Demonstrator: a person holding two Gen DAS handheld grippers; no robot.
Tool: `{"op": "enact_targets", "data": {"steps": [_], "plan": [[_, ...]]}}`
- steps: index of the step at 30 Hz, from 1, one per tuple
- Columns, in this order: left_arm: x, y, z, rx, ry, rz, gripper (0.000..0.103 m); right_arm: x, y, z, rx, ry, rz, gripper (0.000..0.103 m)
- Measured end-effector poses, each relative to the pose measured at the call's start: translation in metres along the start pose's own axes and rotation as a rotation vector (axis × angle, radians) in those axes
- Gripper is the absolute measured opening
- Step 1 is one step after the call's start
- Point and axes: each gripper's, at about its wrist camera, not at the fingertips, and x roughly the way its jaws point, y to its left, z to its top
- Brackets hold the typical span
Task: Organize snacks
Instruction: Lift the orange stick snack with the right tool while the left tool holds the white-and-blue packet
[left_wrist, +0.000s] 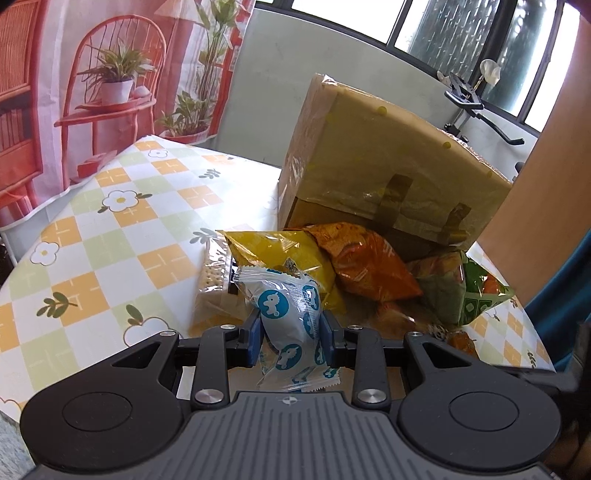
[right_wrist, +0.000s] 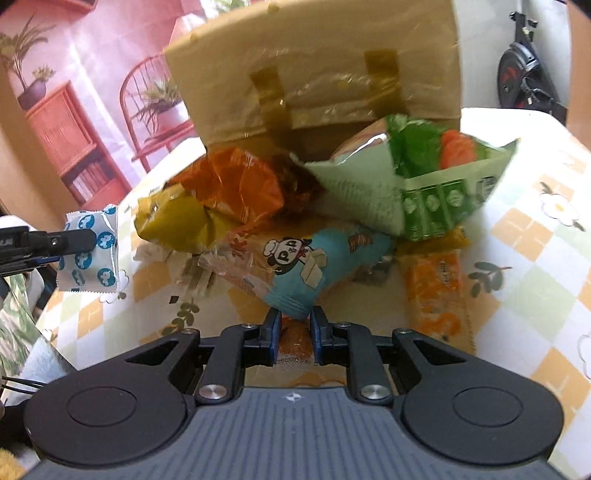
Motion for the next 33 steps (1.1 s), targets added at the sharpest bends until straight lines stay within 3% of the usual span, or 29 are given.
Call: {"op": "enact_targets", "data": {"steps": [5, 9, 14, 21, 30, 33], "plan": [[0.0, 0.003, -0.002, 0.006, -0.004, -0.007, 0.034, 0.031, 0.0, 0.024, 0.026, 0.024, 0.053, 0.019], [-0.001, 0.006, -0.003, -0.002, -0.013, -0.014, 0.034, 0.045, 0.009, 0.034, -0.005, 0.047, 0.029, 0.025], [-0.001, 0.006, -0.005, -0.012, -0.011, -0.024, 0.034, 0.043, 0.025, 0.017, -0.08, 0.07, -0.016, 0.026], [0.0, 0.005, -0.009, -0.008, -0.004, -0.035, 0.034, 0.026, 0.042, -0.012, -0.183, 0.039, -0.047, 0.028], [0.004, 0.008, -0.011, -0.008, 0.017, -0.031, 0.034, 0.043, 0.037, -0.006, -0.144, 0.046, -0.045, 0.033], [0.003, 0.007, -0.012, -0.008, 0.019, -0.036, 0.034, 0.043, 0.042, -0.008, -0.191, 0.067, -0.071, 0.032]]}}
